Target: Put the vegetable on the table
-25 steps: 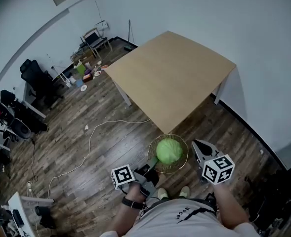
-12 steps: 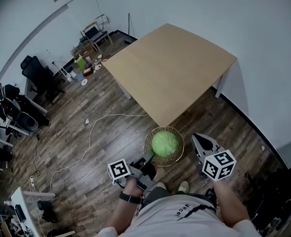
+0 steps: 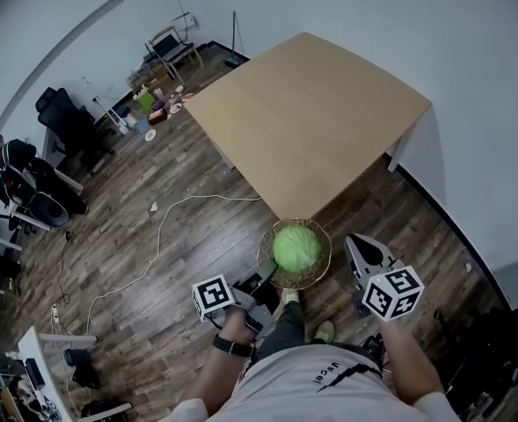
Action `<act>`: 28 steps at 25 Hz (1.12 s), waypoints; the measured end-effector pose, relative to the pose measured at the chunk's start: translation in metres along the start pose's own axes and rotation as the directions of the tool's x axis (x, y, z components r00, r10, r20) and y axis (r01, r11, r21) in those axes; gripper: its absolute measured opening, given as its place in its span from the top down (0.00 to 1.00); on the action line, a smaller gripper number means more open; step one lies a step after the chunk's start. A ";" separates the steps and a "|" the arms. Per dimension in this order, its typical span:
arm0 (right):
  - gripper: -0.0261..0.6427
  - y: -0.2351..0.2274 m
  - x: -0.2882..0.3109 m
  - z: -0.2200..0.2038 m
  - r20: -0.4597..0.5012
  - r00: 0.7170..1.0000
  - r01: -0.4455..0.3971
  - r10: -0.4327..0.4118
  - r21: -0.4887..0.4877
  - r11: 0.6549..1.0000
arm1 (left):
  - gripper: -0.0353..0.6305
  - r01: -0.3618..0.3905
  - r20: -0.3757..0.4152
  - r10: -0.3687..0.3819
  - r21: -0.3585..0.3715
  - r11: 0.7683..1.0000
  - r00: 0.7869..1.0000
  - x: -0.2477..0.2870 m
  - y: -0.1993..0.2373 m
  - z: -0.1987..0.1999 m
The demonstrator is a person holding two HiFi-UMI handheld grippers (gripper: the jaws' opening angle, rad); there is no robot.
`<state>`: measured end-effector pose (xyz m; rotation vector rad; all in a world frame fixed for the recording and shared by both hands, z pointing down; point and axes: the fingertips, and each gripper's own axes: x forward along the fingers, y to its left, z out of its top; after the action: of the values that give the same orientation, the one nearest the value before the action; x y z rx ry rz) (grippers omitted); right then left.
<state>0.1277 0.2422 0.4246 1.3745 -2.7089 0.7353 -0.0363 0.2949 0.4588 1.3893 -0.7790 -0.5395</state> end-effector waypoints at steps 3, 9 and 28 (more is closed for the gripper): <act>0.94 -0.005 0.024 0.006 -0.002 1.000 0.017 -0.017 0.006 1.000 | 0.87 -0.031 -0.021 0.032 0.052 0.998 0.999 0.010 0.010 0.029; 0.94 -0.023 0.081 0.027 0.015 0.998 0.067 -0.067 0.018 0.998 | 0.87 -0.030 -0.069 0.037 0.088 0.996 0.997 0.050 0.011 0.089; 0.94 -0.078 0.198 0.065 0.024 0.980 0.195 -0.196 0.050 0.980 | 0.86 -0.058 -0.192 0.081 0.123 0.991 0.978 0.159 0.036 0.209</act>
<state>0.0785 0.0255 0.4420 1.6442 -2.5424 0.7733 -0.0951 0.0444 0.5209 1.4921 -0.7046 -0.2997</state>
